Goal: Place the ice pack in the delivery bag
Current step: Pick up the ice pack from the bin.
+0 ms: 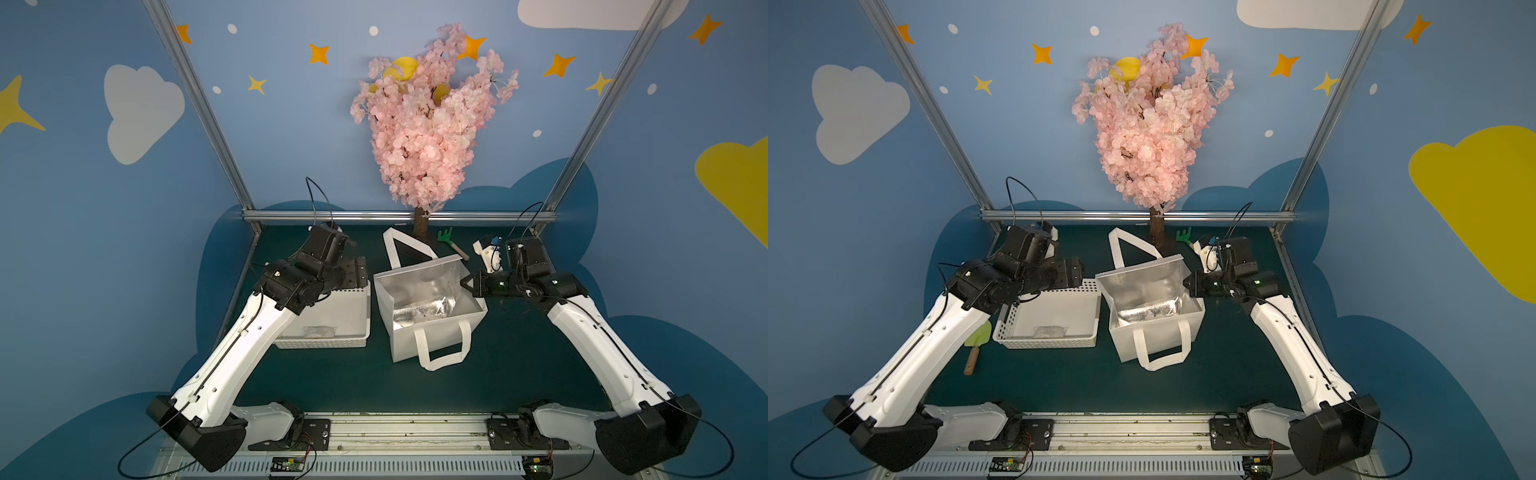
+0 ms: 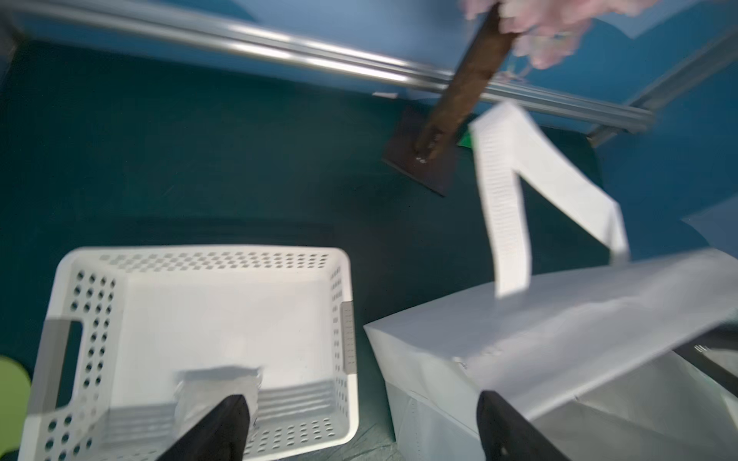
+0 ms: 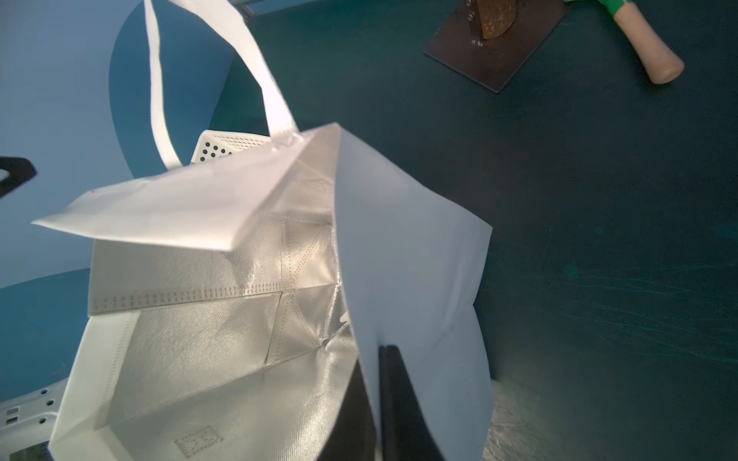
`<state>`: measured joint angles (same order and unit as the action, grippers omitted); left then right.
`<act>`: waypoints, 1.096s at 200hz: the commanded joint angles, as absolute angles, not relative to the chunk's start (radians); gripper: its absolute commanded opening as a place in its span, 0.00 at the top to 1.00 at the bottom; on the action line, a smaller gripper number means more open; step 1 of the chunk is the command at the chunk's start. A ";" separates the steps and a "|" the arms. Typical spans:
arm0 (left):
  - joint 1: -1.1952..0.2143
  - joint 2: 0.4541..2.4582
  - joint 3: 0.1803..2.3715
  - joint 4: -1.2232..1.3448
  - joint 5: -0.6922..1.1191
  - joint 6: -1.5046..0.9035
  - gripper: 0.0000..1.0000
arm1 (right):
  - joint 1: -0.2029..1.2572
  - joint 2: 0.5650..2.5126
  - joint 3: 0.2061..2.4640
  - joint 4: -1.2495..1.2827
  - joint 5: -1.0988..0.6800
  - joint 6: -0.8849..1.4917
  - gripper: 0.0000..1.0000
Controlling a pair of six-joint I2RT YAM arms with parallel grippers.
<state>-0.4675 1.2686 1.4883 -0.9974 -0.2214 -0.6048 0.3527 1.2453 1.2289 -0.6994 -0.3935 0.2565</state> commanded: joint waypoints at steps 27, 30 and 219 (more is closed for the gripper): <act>-0.291 1.280 1.269 -1.073 -0.124 -1.019 0.11 | 0.369 1.252 1.269 -0.664 -0.382 0.253 0.93; -0.276 1.285 1.255 -1.070 -0.110 -1.039 0.11 | 0.370 1.249 1.268 -0.665 -0.382 0.252 0.93; -0.064 1.746 1.138 -0.952 0.052 -1.325 0.14 | 0.364 1.205 1.229 -0.657 -0.311 0.219 0.92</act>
